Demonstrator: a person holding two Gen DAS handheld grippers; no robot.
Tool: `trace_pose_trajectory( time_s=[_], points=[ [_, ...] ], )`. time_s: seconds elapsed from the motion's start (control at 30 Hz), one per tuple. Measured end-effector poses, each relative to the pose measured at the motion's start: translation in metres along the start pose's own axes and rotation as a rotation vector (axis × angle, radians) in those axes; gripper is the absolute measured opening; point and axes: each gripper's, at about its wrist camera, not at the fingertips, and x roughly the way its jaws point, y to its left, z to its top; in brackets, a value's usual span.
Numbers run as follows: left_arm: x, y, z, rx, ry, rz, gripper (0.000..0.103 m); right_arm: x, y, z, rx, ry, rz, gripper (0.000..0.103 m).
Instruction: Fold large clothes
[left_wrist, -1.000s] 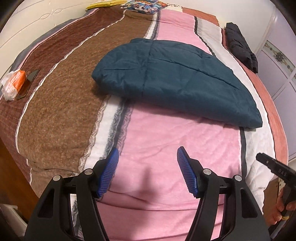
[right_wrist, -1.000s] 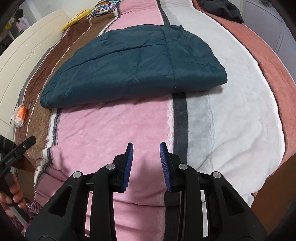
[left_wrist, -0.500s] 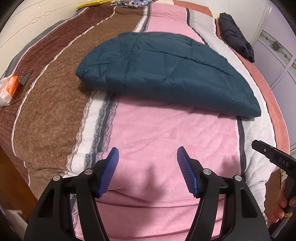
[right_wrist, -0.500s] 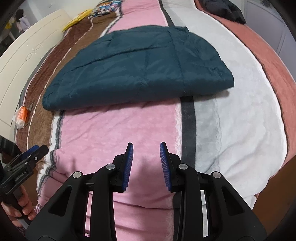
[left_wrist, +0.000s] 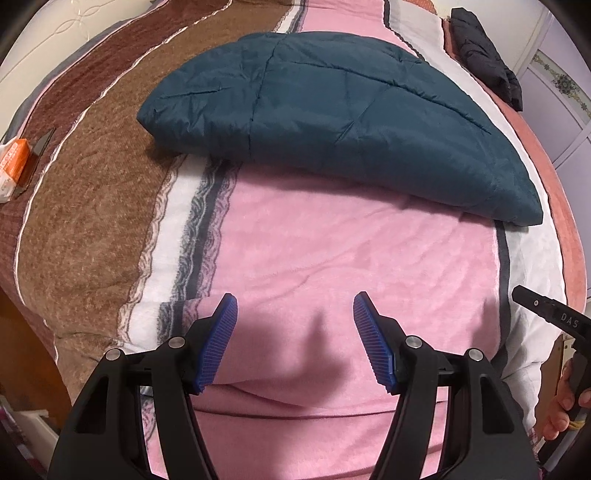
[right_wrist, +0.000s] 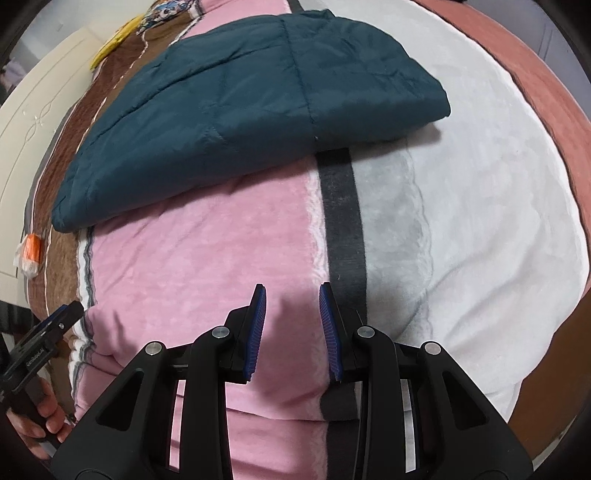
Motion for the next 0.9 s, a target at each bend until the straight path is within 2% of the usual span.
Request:
trace_pose_trajectory(
  time_s=[0.1, 0.17, 0.23, 0.33, 0.47, 0.53, 0.6, 0.67, 0.73, 0.77, 0.83, 0.9],
  points=[
    [0.005, 0.005, 0.005, -0.017, 0.006, -0.025, 0.065, -0.002, 0.006, 0.006, -0.025, -0.008, 0.021, 0.03],
    [0.006, 0.012, 0.011, -0.059, -0.003, -0.078, 0.065, -0.006, 0.016, 0.015, -0.054, -0.021, 0.045, 0.03],
    [0.007, 0.021, 0.018, -0.103, -0.01, -0.122, 0.073, -0.013, 0.027, 0.027, -0.085, -0.049, 0.07, 0.03],
    [0.005, 0.035, 0.033, -0.175, -0.048, -0.176, 0.075, -0.024, 0.051, 0.053, -0.148, -0.102, 0.102, 0.03],
    [0.0, 0.047, 0.054, -0.245, -0.084, -0.231, 0.079, -0.025, 0.086, 0.106, -0.21, -0.156, 0.134, 0.029],
    [-0.008, 0.04, 0.062, -0.253, -0.114, -0.306, 0.079, -0.015, 0.1, 0.14, -0.216, -0.156, 0.154, 0.018],
    [-0.017, 0.022, 0.068, -0.2, -0.156, -0.388, 0.079, -0.003, 0.114, 0.176, -0.214, -0.157, 0.159, 0.014],
    [-0.026, -0.006, 0.075, -0.096, -0.2, -0.471, 0.072, 0.007, 0.122, 0.206, -0.213, -0.152, 0.15, 0.009],
    [-0.027, -0.029, 0.08, -0.012, -0.222, -0.505, 0.055, 0.023, 0.133, 0.238, -0.206, -0.133, 0.138, 0.008],
    [-0.025, -0.043, 0.085, 0.034, -0.226, -0.506, 0.05, 0.028, 0.137, 0.249, -0.202, -0.124, 0.136, 0.008],
    [-0.015, -0.062, 0.091, 0.095, -0.246, -0.481, 0.033, 0.037, 0.143, 0.267, -0.202, -0.118, 0.125, 0.008],
    [0.0, -0.076, 0.096, 0.137, -0.247, -0.446, 0.029, 0.05, 0.152, 0.287, -0.215, -0.115, 0.104, 0.008]
  ],
)
